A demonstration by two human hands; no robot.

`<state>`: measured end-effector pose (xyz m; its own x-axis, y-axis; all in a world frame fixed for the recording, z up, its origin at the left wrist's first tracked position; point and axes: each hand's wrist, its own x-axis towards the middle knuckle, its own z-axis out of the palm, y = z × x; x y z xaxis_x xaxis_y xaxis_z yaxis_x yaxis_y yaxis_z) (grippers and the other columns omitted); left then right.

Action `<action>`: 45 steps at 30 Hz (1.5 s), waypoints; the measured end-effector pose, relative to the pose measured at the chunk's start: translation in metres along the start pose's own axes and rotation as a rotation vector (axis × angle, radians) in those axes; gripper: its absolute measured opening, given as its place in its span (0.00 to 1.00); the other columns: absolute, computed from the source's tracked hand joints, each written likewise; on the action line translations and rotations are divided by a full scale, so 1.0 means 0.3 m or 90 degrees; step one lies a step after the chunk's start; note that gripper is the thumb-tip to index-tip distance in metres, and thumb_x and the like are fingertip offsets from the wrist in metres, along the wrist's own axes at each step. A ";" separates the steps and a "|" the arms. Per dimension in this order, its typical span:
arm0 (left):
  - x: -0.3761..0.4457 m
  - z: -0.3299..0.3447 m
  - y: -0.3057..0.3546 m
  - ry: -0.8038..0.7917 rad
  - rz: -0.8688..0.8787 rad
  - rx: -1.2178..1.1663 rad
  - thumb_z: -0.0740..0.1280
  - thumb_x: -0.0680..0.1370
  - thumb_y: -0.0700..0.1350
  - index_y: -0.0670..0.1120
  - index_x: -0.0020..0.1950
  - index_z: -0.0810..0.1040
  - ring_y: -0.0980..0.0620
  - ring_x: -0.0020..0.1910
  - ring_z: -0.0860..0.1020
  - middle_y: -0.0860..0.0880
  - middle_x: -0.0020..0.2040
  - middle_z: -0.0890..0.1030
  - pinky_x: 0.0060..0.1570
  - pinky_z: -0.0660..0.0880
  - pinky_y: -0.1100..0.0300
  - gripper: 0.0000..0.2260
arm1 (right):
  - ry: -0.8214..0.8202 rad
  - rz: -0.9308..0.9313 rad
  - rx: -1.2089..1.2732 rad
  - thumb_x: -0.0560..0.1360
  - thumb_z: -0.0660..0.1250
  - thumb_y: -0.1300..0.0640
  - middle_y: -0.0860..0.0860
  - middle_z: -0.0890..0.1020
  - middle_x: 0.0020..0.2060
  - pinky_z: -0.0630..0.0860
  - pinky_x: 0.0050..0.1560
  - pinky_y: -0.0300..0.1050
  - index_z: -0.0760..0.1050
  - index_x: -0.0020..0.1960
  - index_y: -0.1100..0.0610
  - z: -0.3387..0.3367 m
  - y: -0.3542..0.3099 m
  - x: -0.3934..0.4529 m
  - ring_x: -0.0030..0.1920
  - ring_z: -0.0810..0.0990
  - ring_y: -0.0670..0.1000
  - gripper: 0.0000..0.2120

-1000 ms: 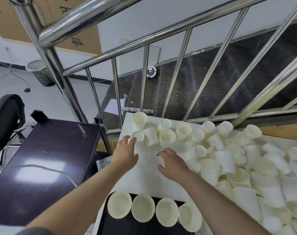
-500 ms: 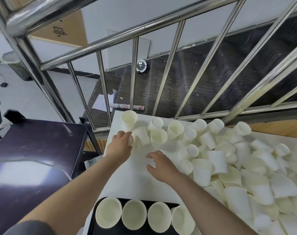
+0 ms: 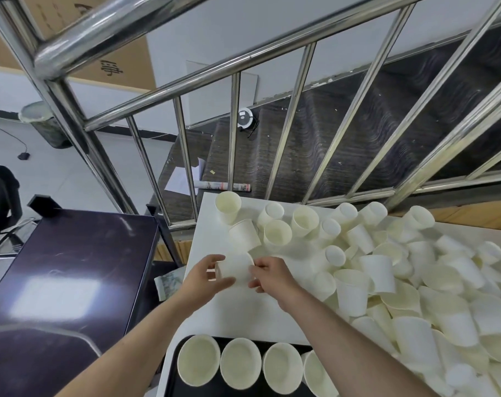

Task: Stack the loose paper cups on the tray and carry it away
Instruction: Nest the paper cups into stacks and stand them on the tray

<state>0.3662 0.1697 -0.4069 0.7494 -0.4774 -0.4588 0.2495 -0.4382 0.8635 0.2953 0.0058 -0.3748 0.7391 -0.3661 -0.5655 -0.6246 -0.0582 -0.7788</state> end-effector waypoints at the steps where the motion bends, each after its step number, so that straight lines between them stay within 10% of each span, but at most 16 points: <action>1: -0.002 -0.001 -0.009 -0.005 0.012 0.040 0.77 0.68 0.46 0.55 0.62 0.72 0.54 0.54 0.78 0.53 0.56 0.75 0.50 0.79 0.57 0.26 | -0.003 -0.022 -0.031 0.78 0.63 0.61 0.49 0.79 0.38 0.74 0.34 0.37 0.78 0.48 0.58 0.002 0.002 -0.004 0.32 0.80 0.45 0.05; 8: -0.015 0.002 -0.020 0.013 0.102 0.210 0.77 0.66 0.48 0.54 0.72 0.62 0.56 0.58 0.71 0.56 0.61 0.72 0.46 0.67 0.73 0.39 | -0.106 -0.219 -0.335 0.77 0.62 0.61 0.53 0.82 0.50 0.76 0.53 0.45 0.82 0.53 0.60 0.027 -0.022 -0.063 0.49 0.79 0.52 0.10; 18: -0.044 -0.085 -0.075 0.127 0.016 0.140 0.73 0.67 0.43 0.54 0.72 0.60 0.50 0.61 0.72 0.54 0.63 0.72 0.55 0.76 0.55 0.38 | 0.021 -0.244 -0.436 0.79 0.62 0.55 0.52 0.64 0.71 0.65 0.69 0.47 0.62 0.74 0.55 0.074 -0.062 0.054 0.72 0.63 0.53 0.25; 34: -0.053 -0.097 -0.055 0.105 0.009 0.140 0.72 0.70 0.39 0.52 0.71 0.61 0.57 0.54 0.67 0.54 0.56 0.71 0.38 0.66 0.74 0.33 | -0.083 -0.120 -0.367 0.72 0.72 0.50 0.52 0.72 0.68 0.72 0.62 0.49 0.58 0.75 0.54 0.165 -0.054 0.151 0.66 0.72 0.55 0.37; 39: -0.064 -0.084 -0.055 0.102 0.013 0.128 0.73 0.69 0.40 0.53 0.70 0.61 0.54 0.57 0.67 0.53 0.57 0.71 0.53 0.71 0.61 0.34 | -0.081 -0.075 -0.392 0.67 0.73 0.54 0.53 0.72 0.66 0.74 0.56 0.45 0.47 0.78 0.50 0.095 -0.027 0.125 0.63 0.74 0.55 0.48; 45: -0.052 -0.043 -0.055 0.071 0.029 0.135 0.74 0.67 0.42 0.56 0.66 0.63 0.51 0.57 0.70 0.53 0.58 0.69 0.47 0.73 0.62 0.32 | -0.091 -0.077 -0.581 0.66 0.72 0.56 0.51 0.65 0.64 0.74 0.56 0.47 0.48 0.77 0.49 -0.047 0.036 0.055 0.64 0.69 0.53 0.48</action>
<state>0.3582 0.1943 -0.4113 0.8233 -0.4182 -0.3838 0.0884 -0.5734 0.8145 0.2973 -0.0139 -0.3887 0.7980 -0.1951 -0.5703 -0.4527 -0.8186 -0.3535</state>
